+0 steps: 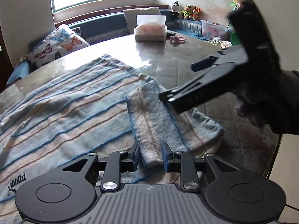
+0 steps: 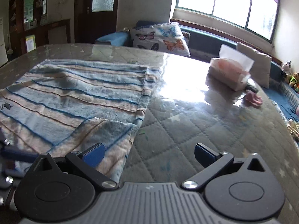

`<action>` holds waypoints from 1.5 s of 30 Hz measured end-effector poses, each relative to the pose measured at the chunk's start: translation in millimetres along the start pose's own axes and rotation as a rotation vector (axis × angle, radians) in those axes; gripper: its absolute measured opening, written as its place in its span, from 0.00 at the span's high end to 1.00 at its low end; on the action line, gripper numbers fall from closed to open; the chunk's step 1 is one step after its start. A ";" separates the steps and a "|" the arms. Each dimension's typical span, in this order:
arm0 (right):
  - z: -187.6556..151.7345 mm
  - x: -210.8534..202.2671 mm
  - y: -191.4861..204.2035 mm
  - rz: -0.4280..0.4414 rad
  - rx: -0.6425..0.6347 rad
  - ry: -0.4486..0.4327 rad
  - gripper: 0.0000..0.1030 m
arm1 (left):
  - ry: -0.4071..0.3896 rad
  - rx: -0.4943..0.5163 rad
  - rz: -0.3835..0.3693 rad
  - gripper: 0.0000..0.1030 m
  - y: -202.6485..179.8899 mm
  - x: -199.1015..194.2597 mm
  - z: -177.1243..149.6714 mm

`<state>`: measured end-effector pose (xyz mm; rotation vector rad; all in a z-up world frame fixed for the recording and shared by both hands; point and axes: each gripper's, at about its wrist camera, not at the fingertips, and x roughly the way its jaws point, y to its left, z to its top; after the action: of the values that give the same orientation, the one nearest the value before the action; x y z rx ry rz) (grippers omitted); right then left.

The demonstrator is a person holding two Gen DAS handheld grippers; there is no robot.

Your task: Fold clothes

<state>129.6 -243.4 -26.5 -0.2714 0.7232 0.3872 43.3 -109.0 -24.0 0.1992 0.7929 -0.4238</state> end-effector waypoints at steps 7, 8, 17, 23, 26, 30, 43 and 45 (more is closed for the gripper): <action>20.4 22.0 1.8 -0.006 0.004 -0.003 0.00 | -0.002 -0.031 -0.012 0.68 7.7 -1.2 -1.8; 21.7 26.0 2.9 -0.005 0.002 0.006 0.00 | -0.002 -0.037 -0.012 0.67 8.9 -1.7 -2.0; 20.5 22.2 13.8 -0.016 -0.011 0.020 0.00 | -0.035 -0.108 0.068 0.53 34.4 -29.7 -15.4; 9.5 5.4 33.0 -0.044 -0.056 0.013 0.00 | -0.040 -0.218 0.224 0.49 78.7 -63.2 -44.7; 4.6 -3.9 44.3 -0.043 -0.081 0.011 0.00 | -0.034 -0.291 0.337 0.47 105.8 -81.5 -66.3; -5.6 -14.8 63.4 -0.060 -0.132 0.001 0.00 | -0.018 -0.404 0.461 0.46 139.2 -105.9 -97.7; 20.2 -39.8 151.1 0.049 -0.314 -0.054 0.00 | -0.035 -0.708 0.693 0.42 210.7 -165.5 -174.1; 24.5 -39.7 172.3 0.087 -0.350 -0.060 0.00 | -0.044 -0.722 0.674 0.42 214.0 -167.3 -179.3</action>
<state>42.2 -90.0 -0.1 -0.5568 0.6072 0.6035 -82.7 191.1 -22.8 -0.2206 0.7412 0.4978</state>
